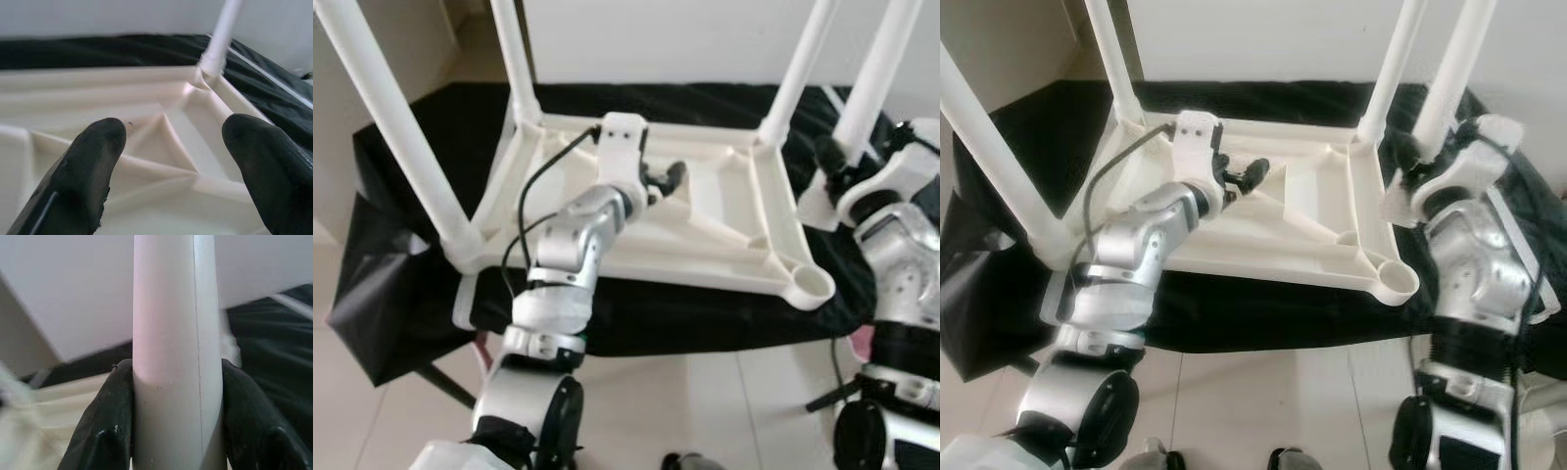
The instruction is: Building children table
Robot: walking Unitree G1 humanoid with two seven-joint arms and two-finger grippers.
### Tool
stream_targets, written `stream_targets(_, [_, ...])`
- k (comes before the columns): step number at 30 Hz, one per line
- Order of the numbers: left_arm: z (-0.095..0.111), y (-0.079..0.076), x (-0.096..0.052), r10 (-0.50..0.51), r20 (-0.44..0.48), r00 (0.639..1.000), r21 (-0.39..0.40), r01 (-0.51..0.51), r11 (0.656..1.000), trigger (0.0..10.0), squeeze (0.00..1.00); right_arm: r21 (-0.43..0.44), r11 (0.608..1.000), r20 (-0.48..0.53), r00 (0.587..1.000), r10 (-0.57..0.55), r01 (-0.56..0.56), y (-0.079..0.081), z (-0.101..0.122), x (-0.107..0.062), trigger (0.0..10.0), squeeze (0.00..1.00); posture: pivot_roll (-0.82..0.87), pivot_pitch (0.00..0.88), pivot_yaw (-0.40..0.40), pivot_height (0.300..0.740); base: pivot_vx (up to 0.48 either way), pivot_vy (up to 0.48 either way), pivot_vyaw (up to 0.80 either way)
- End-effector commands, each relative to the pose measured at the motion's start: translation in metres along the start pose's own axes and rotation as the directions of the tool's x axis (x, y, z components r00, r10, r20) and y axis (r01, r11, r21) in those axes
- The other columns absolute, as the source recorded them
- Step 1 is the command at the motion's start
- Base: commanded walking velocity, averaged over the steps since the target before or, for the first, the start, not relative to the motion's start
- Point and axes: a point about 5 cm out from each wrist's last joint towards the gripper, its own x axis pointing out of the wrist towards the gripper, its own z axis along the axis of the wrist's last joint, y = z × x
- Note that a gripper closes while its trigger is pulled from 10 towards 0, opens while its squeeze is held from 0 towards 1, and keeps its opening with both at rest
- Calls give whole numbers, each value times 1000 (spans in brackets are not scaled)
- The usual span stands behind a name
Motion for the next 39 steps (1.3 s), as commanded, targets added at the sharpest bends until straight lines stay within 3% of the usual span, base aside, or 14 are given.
stream_targets(1, [3, 2, 3, 50, 7, 999, 67, -51, 996, 10000, 0, 24, 999, 44, 998, 42, -43, 5, 2, -3, 10000, 0, -45, 9, -46, 740, 0, 0, 0])
stream_targets(8, [5, 3, 8, 20, 17, 1000, 87, -22, 996, 10000, 0, -52, 995, -11, 996, 88, -88, 24, -22, -8, 10000, 0, -50, 0, -59, 740, 0, 0, 0])
stream_targets(9, [4, 2, 9, -9, 21, 1000, 102, 7, 995, 10000, 0, -63, 993, -40, 994, 101, -104, 29, -30, -10, 471, 0, -54, 0, -62, 740, 0, 0, 0])
stream_targets(11, [3, 1, 10, -31, 25, 999, 115, 28, 993, 10000, 0, -80, 989, -66, 991, 118, -123, 35, -37, -11, 0, 0, -62, 0, -63, 740, 0, 0, 0])
stream_targets(13, [2, 0, 11, -49, 26, 998, 100, 46, 994, 10000, 0, -91, 987, -87, 988, 127, -135, 39, -42, -12, 275, 0, -65, 0, -61, 740, 0, 0, 0])
stream_targets(14, [0, 0, 13, -60, 20, 998, 109, 58, 992, 10000, 0, -108, 984, -120, 984, 132, -145, 44, -48, -13, 10000, 0, -65, 0, -61, 740, 0, 0, 0])
stream_targets(18, [-8, -7, 21, -101, -40, 994, 56, 103, 993, 10000, 0, -153, 960, -136, 967, 217, -236, 64, -58, -20, 10000, 0, -74, 0, -44, 740, 0, 0, 0])
stream_targets(22, [-9, -9, 22, -119, -43, 992, 27, 120, 992, 10000, 0, -179, 950, -139, 963, 233, -255, 67, -60, -22, 10000, 0, -75, 0, -42, 740, 0, 0, 0])
stream_targets(24, [-6, -20, 24, -169, -38, 985, -38, 167, 985, 10000, 0, -182, 926, -147, 940, 307, -331, 78, -64, -29, 10000, 0, -71, 0, -34, 740, 0, 0, 0])
stream_targets(26, [-5, -26, 25, -194, -37, 980, -49, 192, 980, 10000, 0, -188, 915, -150, 931, 332, -356, 82, -65, -31, 10000, 0, -70, 0, -33, 740, 0, 0, 0])
stream_targets(31, [-5, -34, 27, -237, -41, 971, -46, 235, 971, 10000, 0, -195, 906, -155, 924, 351, -377, 86, -68, -34, 10000, 0, -61, 16, -26, 740, 0, 0, 0])
stream_targets(35, [0, -41, 29, -290, -13, 957, -94, 288, 953, 10000, 0, -175, 897, -171, 909, 379, -407, 91, -73, -39, 10000, 0, -56, 22, -21, 740, 0, 0, 0])
stream_targets(39, [3, -49, 29, -359, 27, 933, -117, 360, 926, 10000, 0, -205, 895, -238, 907, 348, -397, 90, -86, -38, 10000, 0, -57, 28, -20, 740, 0, 0, 0])
